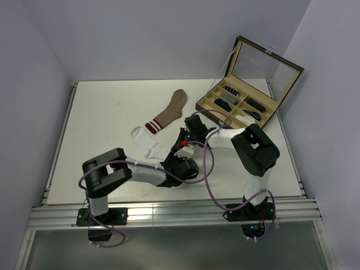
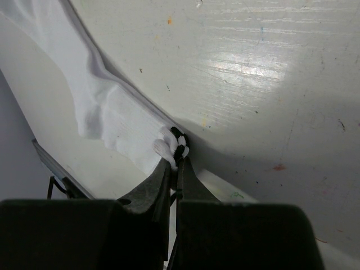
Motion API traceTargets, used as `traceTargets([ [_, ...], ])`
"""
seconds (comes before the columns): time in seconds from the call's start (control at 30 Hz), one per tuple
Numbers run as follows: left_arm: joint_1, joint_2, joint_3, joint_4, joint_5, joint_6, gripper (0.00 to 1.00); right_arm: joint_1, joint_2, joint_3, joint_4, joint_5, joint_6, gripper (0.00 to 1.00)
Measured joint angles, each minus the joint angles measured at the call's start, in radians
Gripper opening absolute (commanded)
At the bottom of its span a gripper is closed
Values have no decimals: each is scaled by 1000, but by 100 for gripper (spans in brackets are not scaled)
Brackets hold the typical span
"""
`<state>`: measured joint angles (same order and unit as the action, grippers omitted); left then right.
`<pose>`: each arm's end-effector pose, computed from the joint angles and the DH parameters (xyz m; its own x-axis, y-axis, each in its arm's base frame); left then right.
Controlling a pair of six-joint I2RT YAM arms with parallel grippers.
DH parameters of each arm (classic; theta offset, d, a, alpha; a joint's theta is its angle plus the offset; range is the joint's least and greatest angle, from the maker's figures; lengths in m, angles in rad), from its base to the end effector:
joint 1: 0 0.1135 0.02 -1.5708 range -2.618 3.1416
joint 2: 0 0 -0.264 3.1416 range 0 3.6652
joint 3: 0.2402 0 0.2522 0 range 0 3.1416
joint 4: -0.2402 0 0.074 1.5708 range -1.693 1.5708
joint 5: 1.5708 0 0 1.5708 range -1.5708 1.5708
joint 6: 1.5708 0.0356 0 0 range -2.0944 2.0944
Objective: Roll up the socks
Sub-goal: Roll the sock at the center of the board.
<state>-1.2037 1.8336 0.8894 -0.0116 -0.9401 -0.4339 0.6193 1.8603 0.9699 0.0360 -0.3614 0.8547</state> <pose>0.1473 -0.3030 0.1276 -0.4271 0.4199 -0.8008 0.2244 0.9071 0.3560 0.2912 0.2230 0.1329 -0.9554 0.1856 -0.2299 -0.0173 0.7418 0.6704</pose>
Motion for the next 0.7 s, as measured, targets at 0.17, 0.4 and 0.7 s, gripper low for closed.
traceTargets([
  [0.17,3,13,11,-8,-2,-1,30,0,0,0,1,0,0,0],
  [0.4,5,13,11,-13,-6,-20,6,0,0,0,5,-2,0,0],
  [0.7,50,-76,-44,7,112,-88,0,0,-16,-31,48,-6,11,28],
])
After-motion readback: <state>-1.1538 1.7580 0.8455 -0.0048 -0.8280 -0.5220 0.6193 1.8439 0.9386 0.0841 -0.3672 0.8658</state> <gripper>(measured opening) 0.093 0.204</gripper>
